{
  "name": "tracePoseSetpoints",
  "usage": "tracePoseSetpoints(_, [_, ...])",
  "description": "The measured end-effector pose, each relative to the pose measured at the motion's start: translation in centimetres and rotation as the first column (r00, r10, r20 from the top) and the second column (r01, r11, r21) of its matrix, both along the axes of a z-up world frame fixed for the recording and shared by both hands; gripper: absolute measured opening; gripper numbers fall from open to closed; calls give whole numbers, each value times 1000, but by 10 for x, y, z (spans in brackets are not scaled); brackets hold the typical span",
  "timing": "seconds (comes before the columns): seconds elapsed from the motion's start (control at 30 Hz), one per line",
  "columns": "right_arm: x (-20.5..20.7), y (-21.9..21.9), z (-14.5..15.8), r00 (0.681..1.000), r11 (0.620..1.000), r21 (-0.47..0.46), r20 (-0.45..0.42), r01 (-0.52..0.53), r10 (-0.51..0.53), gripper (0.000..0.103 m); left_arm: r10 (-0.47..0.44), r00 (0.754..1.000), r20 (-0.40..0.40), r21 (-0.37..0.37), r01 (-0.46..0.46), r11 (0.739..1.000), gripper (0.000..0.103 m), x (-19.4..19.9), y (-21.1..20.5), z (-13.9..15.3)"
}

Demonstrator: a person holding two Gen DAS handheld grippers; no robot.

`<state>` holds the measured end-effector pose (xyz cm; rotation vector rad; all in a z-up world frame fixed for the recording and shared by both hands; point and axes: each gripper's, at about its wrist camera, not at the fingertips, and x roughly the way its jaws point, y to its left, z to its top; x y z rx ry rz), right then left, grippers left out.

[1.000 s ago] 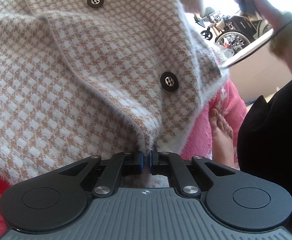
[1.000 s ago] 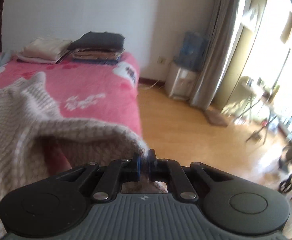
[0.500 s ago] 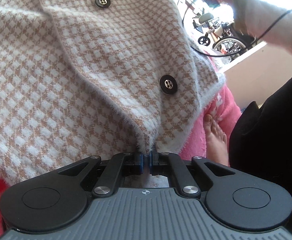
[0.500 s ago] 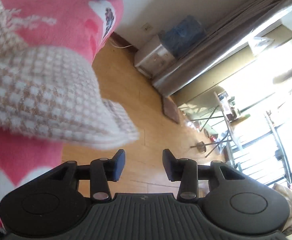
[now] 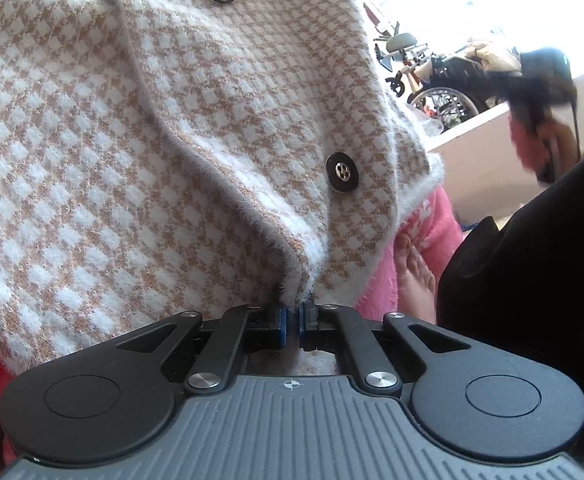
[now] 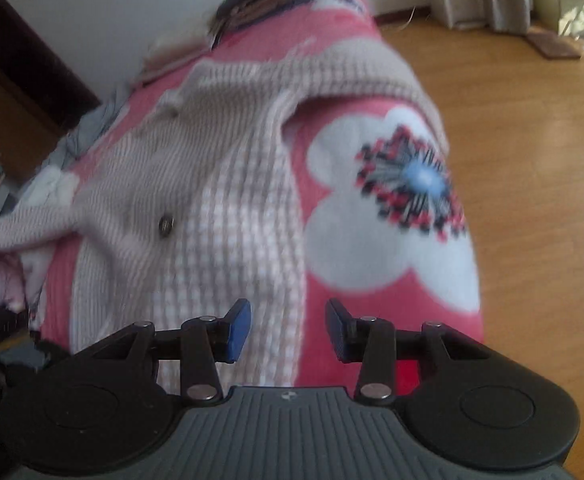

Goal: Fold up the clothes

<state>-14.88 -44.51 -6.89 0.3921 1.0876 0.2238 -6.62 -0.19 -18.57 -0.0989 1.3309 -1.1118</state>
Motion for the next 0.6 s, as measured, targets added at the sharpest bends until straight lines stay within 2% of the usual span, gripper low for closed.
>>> tracePoseSetpoints(0.1, [-23,16,-17,995,999,36,-101,-17,20,44,1,1000,-4,2,-1,1000,3,1,2,1])
tracePoseSetpoints(0.23, [-52,4,-36,965,973,104,-192,204,-182,44,12,1000,-2,4,-12,1000,3,-1,-2,0])
tracePoseSetpoints(0.3, [-63,4,-29,971,976,28,-109,215,-210,43,11,1000,2,5,-11,1000,3,-1,-2,0])
tracePoseSetpoints(0.33, [-66,13,-24,985,986,-51,-69,157,-160,42,11,1000,4,6,-11,1000,3,-2,-2,0])
tracePoseSetpoints(0.4, [-69,28,-16,998,977,-206,-2,55,-56,38,11,1000,7,7,-11,1000,3,-3,-3,0])
tracePoseSetpoints(0.47, [-65,36,-10,999,958,-287,39,22,-11,38,13,1000,8,10,-13,1000,3,-5,-7,-2])
tracePoseSetpoints(0.53, [-55,33,-6,998,965,-259,61,37,-22,38,13,1000,14,13,-13,1000,3,-5,-8,-1])
tracePoseSetpoints(0.6, [-46,34,-11,999,978,-207,45,25,-16,37,13,1000,23,16,-13,1000,3,-6,-10,0])
